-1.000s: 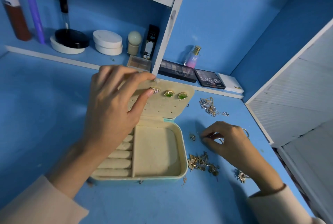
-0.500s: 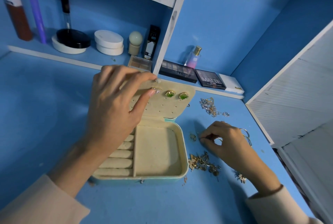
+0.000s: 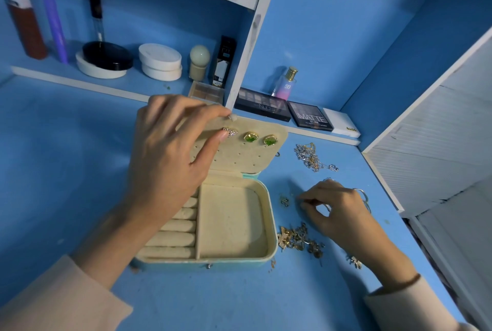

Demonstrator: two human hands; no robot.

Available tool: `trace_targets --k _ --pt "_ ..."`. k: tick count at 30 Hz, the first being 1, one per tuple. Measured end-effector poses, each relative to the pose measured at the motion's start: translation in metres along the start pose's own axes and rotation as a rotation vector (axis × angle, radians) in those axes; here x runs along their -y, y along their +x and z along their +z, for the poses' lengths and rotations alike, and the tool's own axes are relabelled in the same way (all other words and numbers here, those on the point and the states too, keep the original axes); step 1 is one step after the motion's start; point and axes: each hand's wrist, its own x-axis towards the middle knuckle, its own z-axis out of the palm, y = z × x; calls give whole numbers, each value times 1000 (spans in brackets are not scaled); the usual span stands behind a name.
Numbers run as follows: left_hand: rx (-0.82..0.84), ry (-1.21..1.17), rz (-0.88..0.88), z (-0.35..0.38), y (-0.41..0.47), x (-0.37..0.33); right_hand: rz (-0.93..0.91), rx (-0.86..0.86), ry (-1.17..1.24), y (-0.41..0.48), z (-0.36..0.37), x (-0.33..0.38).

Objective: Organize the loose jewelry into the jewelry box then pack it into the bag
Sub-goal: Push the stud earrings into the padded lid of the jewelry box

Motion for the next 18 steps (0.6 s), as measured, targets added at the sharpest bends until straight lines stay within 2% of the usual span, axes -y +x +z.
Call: trace_targets --k 10,15,18 --pt "4 -18 5 -2 0 -2 62 26 41 6 2 4" --pt "2 -52 66 -13 -4 -4 164 -71 297 29 -26 22" --pt "16 -49 137 -21 -10 -6 202 -32 568 48 -47 42"
